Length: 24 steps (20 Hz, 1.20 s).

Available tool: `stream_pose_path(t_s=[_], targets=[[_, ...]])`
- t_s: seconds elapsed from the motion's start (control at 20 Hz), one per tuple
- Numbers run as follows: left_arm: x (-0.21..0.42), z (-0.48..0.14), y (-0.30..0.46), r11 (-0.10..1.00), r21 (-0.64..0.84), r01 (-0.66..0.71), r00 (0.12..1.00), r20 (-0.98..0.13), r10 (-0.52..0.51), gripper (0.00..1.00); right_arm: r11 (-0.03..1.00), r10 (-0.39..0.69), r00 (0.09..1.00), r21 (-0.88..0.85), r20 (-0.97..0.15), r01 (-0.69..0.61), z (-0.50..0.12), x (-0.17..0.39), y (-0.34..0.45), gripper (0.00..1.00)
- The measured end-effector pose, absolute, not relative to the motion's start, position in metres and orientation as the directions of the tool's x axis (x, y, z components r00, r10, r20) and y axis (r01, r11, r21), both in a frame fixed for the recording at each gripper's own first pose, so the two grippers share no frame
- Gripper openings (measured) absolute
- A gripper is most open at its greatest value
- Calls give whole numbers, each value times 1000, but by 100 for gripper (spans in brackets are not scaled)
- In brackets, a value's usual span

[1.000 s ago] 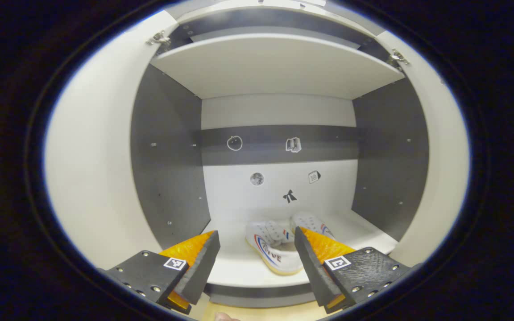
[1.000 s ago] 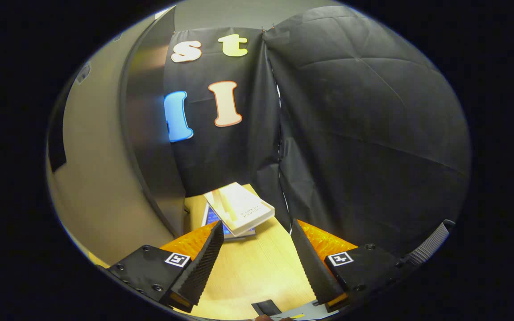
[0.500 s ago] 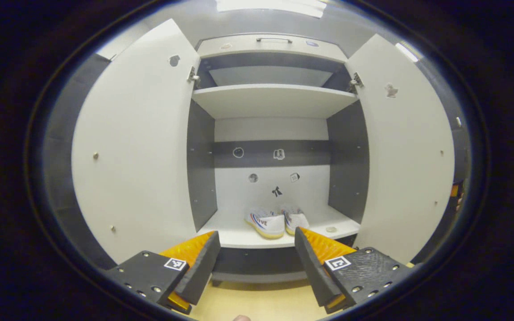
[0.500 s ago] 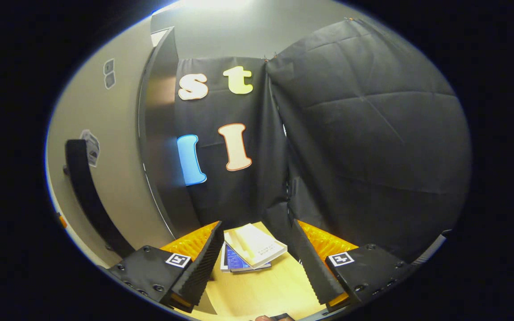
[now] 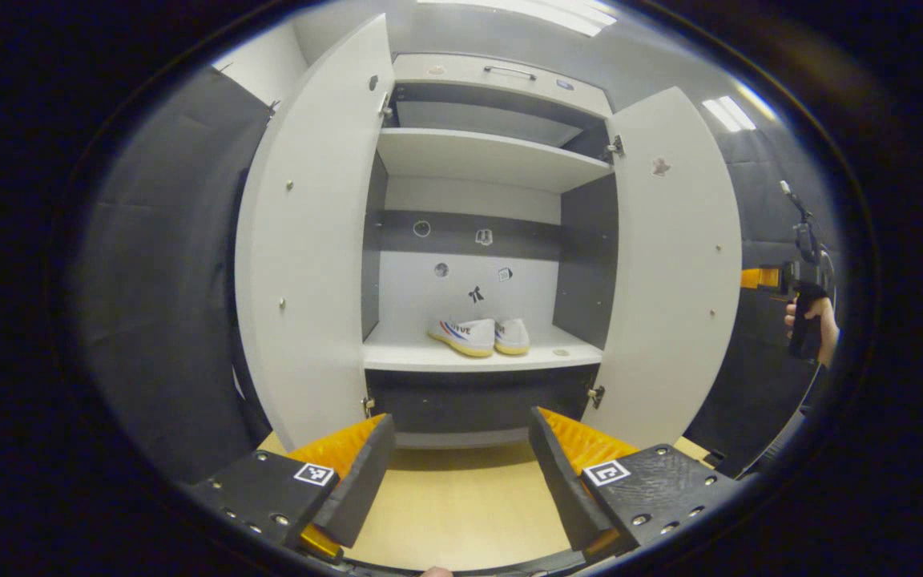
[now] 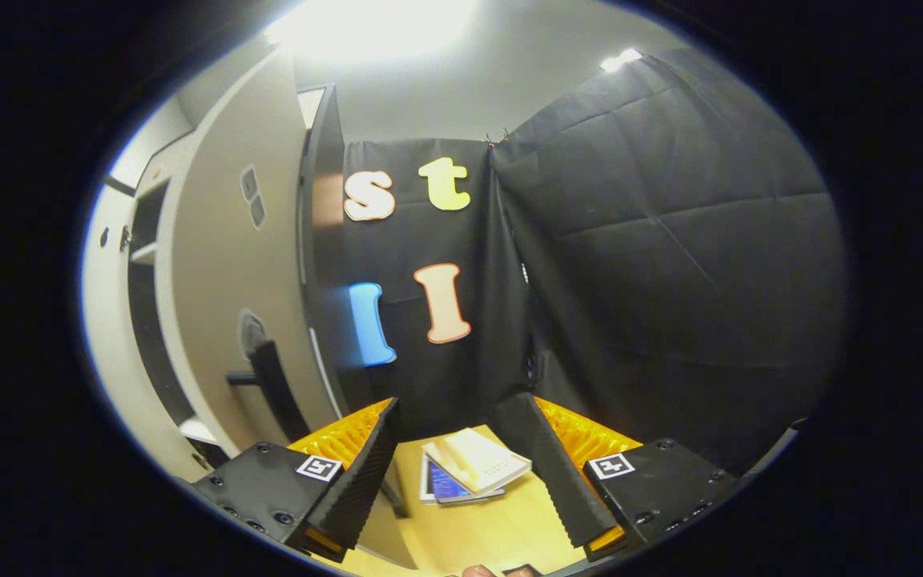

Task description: Grab one shoe with the right hand and put it into the shoe cabinet, grab the other shoe with the left hand and put it into the shoe cabinet; then close the right door with the right hand and the left door with the left hand.

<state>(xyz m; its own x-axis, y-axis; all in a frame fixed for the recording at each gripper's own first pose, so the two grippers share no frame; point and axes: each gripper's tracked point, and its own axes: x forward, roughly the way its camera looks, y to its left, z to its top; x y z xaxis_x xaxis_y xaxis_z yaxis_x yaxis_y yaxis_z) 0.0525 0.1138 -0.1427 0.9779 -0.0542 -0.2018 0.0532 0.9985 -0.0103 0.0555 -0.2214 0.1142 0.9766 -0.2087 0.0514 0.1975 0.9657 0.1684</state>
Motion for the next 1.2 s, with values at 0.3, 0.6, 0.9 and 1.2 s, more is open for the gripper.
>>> stream_pose_path(t_s=[0.3, 0.6, 0.9, 1.2], targets=[[34, -143, 144, 997, -29, 73, 980, -181, -77, 95, 966, -220, 974, 147, 50, 211, 114, 59, -198, 92], [14, -140, 165, 997, -14, 82, 983, -163, -83, 94, 971, -238, 968, 51, 75, 235, 119, 59, -187, 95], [5, -147, 190, 999, -25, 37, 983, -182, -41, 96, 971, -194, 979, 153, 63, 183, 112, 54, -159, 95], [2, -143, 217, 997, -68, -37, 984, -174, 25, 96, 978, -206, 977, 39, 59, 204, 116, 51, -137, 83]])
